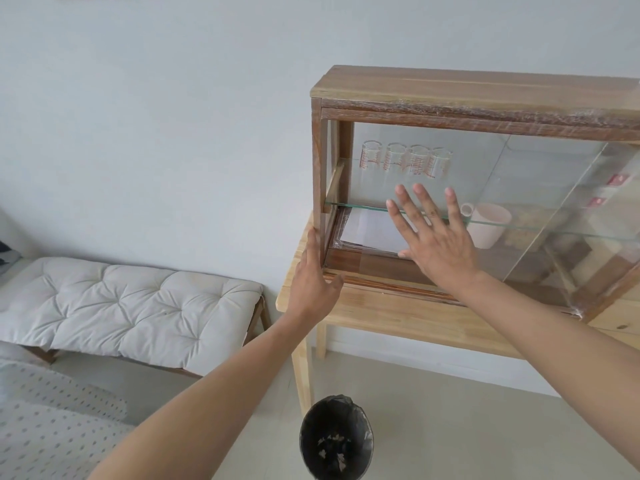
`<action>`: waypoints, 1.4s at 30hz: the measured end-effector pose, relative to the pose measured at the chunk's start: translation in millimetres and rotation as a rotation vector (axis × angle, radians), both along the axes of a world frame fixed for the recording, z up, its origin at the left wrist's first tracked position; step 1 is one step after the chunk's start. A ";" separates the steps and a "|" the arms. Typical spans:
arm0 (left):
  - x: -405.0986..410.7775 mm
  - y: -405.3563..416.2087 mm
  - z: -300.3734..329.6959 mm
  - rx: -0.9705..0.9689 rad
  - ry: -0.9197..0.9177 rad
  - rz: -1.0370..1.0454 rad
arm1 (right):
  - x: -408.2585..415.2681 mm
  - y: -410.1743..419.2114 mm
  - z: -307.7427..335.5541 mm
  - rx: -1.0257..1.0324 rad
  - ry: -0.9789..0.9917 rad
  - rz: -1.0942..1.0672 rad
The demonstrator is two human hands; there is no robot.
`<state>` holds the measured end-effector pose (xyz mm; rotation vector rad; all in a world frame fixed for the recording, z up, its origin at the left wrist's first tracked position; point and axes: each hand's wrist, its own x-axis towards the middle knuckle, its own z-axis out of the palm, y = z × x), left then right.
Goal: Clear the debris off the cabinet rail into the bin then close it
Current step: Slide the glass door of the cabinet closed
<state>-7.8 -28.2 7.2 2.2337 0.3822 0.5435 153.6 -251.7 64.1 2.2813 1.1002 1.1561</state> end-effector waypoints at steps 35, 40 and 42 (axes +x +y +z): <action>-12.7 5.1 26.2 0.126 0.281 -0.065 | -37.7 90.1 20.8 -0.095 0.072 0.007; -23.4 6.7 35.8 0.307 0.412 -0.097 | -57.6 71.3 32.8 -0.085 0.185 0.077; -29.6 4.6 40.3 0.384 0.450 -0.109 | -69.1 54.8 29.5 -0.070 0.291 0.056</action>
